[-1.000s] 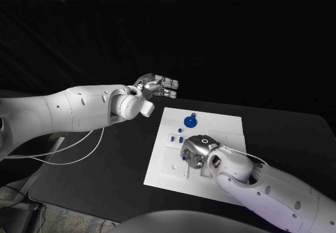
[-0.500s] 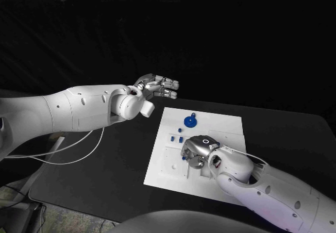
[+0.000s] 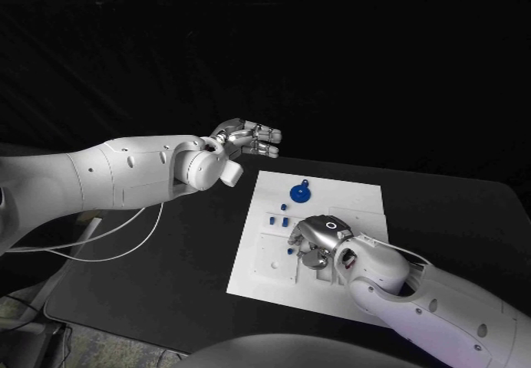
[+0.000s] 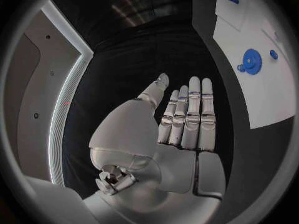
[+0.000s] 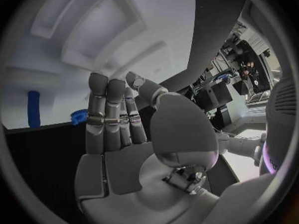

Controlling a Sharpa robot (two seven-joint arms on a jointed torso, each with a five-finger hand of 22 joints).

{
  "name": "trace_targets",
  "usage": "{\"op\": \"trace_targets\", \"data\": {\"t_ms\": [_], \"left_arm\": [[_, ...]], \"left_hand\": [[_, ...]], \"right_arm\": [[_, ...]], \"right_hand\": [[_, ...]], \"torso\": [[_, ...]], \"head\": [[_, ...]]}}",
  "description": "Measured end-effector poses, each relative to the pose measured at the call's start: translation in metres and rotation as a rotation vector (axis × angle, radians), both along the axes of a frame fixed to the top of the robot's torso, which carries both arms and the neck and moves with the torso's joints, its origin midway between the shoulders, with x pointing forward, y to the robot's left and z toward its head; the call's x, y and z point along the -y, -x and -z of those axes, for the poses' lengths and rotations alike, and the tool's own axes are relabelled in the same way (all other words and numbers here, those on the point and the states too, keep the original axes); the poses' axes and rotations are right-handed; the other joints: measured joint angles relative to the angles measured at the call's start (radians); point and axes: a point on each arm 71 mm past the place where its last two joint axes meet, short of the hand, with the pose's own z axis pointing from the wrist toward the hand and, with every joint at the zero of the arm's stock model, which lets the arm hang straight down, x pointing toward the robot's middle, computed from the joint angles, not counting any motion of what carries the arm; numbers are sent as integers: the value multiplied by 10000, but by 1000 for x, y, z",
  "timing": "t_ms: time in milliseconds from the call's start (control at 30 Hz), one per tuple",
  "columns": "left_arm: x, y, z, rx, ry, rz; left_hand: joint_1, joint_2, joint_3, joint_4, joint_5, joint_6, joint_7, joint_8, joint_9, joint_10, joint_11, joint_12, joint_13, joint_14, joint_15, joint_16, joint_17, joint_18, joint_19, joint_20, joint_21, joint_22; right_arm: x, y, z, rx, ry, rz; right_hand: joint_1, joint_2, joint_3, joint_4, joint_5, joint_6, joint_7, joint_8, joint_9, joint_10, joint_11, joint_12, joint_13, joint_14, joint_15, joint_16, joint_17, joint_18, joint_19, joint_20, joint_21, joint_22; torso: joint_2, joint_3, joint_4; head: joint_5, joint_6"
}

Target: Assemble the parts on the task board

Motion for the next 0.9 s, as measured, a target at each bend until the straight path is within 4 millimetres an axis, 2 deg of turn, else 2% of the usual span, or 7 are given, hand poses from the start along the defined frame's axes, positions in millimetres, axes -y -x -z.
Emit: {"op": "trace_targets", "data": {"t_ms": [333,433,500,567,700,833,900], "left_arm": [[-1,-1,0,42,-14,-34],[-2,-1,0,65,-17,-50],[-3,-1,0,88,-19,-67],[-3,-1,-1,113,-19,-75],[-3,-2,-1,162,-21,-80],[-3,-2,-1,203,-24,-79],[-3,-2,-1,220,-27,-76]], "left_hand": [[0,0,-27,27,0,0,0,0,0,0,0,0,0,0,0,0,0,0,74,0,0,-30],[0,0,-27,27,0,0,0,0,0,0,0,0,0,0,0,0,0,0,73,1,0,-30],[0,0,-27,27,0,0,-1,0,0,0,0,0,0,0,0,1,0,0,73,0,1,-30],[0,0,-27,27,0,0,-1,0,0,0,0,0,0,0,0,1,0,0,73,0,1,-30],[0,0,-27,27,0,0,-1,0,0,0,0,0,0,0,0,1,0,0,73,1,2,-42],[0,0,-27,27,0,0,-1,0,0,1,0,0,0,0,0,1,0,0,73,0,5,-52],[0,0,-26,27,0,0,-1,0,0,1,0,0,0,0,0,1,0,0,73,0,5,-52]], "right_arm": [[34,-26,-49,668,-1129,1157],[51,-39,-67,778,-1501,1700],[62,-46,-75,793,-1630,2027],[72,-52,-77,706,-1614,2314],[87,-59,-74,402,-1336,2716],[93,-64,-68,25,-954,2885],[94,-66,-65,-152,-778,2917]], "right_hand": [[-140,-219,-220,321,465,-64,63,0,0,237,-91,0,0,73,1,-2,-151,1,18,17,-31,-1],[-139,-219,-824,430,344,-139,17,0,1,223,-85,0,-1,90,19,-2,-180,1,18,18,-132,-6],[-79,-214,-1673,567,73,-259,-97,0,0,-175,15,25,16,127,54,-4,-226,1,50,51,-380,-120],[299,-96,-3057,839,-48,-403,-149,0,1,-514,74,40,16,124,96,-12,-291,-1,16,127,-665,-303],[873,-242,-4486,1715,-48,-839,-256,-1,1,-1135,234,106,15,-2,223,57,-390,-1,19,232,-965,-482],[1381,-519,-5008,2689,-47,-1259,-385,0,-15,-1438,319,107,15,-51,271,65,-460,0,19,233,-1077,-582],[1450,-569,-5106,2895,-47,-1377,-380,-1,-16,-1465,320,107,15,-52,272,105,-496,0,19,233,-1077,-623]], "torso": [[-12,0,-23],[-12,6,-26],[-12,6,-29],[-12,9,-30],[-8,12,-32],[1,15,-26],[3,17,-18]], "head": [[-64,179],[-107,227],[-134,258],[-156,290],[-184,322],[-210,341],[-219,358]]}}
